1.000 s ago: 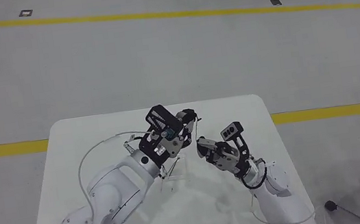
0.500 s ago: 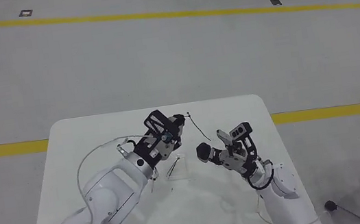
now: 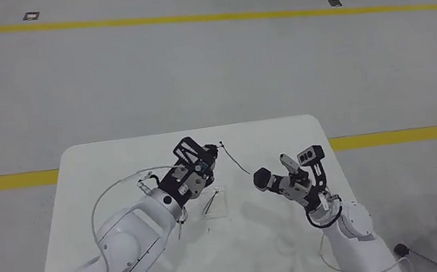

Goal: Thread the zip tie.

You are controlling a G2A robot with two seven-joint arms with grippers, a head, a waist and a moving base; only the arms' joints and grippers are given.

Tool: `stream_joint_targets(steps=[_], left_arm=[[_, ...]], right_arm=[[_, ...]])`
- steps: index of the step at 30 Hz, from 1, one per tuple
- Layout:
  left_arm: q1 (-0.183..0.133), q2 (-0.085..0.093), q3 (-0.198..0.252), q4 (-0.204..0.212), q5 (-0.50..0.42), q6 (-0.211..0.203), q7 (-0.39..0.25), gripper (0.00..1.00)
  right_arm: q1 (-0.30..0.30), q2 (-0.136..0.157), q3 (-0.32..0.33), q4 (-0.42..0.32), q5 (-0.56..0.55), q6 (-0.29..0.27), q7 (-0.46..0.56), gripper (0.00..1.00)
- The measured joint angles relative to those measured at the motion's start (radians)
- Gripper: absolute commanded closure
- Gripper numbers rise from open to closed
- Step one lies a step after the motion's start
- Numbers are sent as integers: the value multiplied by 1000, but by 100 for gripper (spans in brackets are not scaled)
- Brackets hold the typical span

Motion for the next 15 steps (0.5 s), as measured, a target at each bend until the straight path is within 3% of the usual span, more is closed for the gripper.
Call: stream_joint_targets(steps=[1, 3, 5, 8, 12, 15], left_arm=[[7, -1, -2, 12, -4, 22, -8, 100], [25, -7, -6, 30, -31, 107, -17, 100], [43, -14, -8, 43, -58, 204, -28, 100], [63, -21, -3, 56, -67, 313, -59, 100], [87, -28, -3, 62, -86, 413, -111, 100], [88, -29, -4, 64, -90, 429, -120, 100]], right_arm=[[1, 1, 4, 0, -13, -12, -9, 0], [4, 3, 17, -9, -92, -53, -23, 0], [3, 2, 45, -32, -183, -54, -32, 0], [-9, -7, 78, -60, -271, -50, -53, 0], [-18, -24, 107, -94, -378, -50, -102, 0], [-21, -30, 111, -100, -417, -51, -129, 0]])
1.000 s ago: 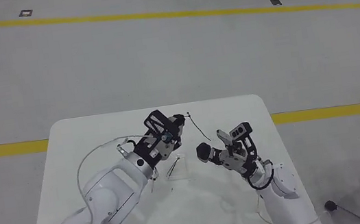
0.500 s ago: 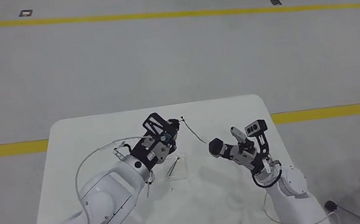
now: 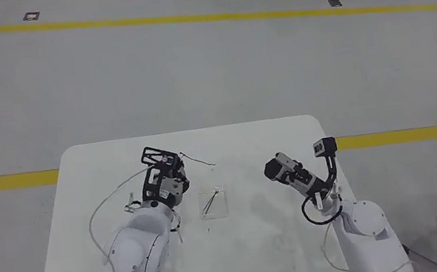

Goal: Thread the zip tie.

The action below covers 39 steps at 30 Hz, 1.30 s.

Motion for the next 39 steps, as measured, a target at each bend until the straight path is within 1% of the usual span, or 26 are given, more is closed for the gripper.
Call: stream_joint_targets(steps=[6, 8, 10, 16, 17, 20, 22, 23, 26, 27, 29, 32, 34, 39], left_arm=[[0, 0, 0, 1, 1, -2, 2, 100], [7, 0, -8, 16, -13, -3, 21, 100], [22, -2, -19, 27, -48, -2, 46, 100], [93, -7, -71, 65, -178, -2, 116, 100], [104, -9, -80, 67, -209, -2, 120, 100], [122, -12, -94, 60, -279, -2, 121, 100], [129, -14, -103, 53, -336, -6, 123, 100], [132, -15, -112, 53, -381, -13, 124, 100], [137, -15, -139, 64, -477, -42, 122, 100], [139, -14, -145, 69, -496, -53, 119, 100], [143, -12, -157, 82, -527, -76, 116, 100], [151, -11, -166, 95, -574, -97, 130, 100], [152, -11, -167, 98, -593, -112, 140, 100], [152, -11, -166, 98, -593, -112, 140, 100]], right_arm=[[0, 1, -1, 1, 5, 0, 2, 0], [1, 1, -1, -2, -3, 0, -5, 0], [-2, 0, -2, -11, -19, 0, -28, 0], [-25, -4, 5, -14, -42, 0, -30, 0], [-27, -5, 8, -14, -41, 0, -33, 0], [-28, -9, 17, -16, -41, 0, -41, 0], [-25, -11, 22, -19, -58, 0, -37, 0], [-22, -12, 24, -20, -69, 0, -34, 0], [-15, -17, 29, -14, -80, 0, -33, 0], [-12, -18, 31, -11, -84, 0, -34, 0], [-8, -22, 33, -1, -97, 0, -36, 0], [-6, -27, 32, 7, -111, 0, -42, 0], [-8, -32, 30, 10, -89, 0, -46, 0], [-8, -32, 30, 10, -84, 0, -46, 0]])
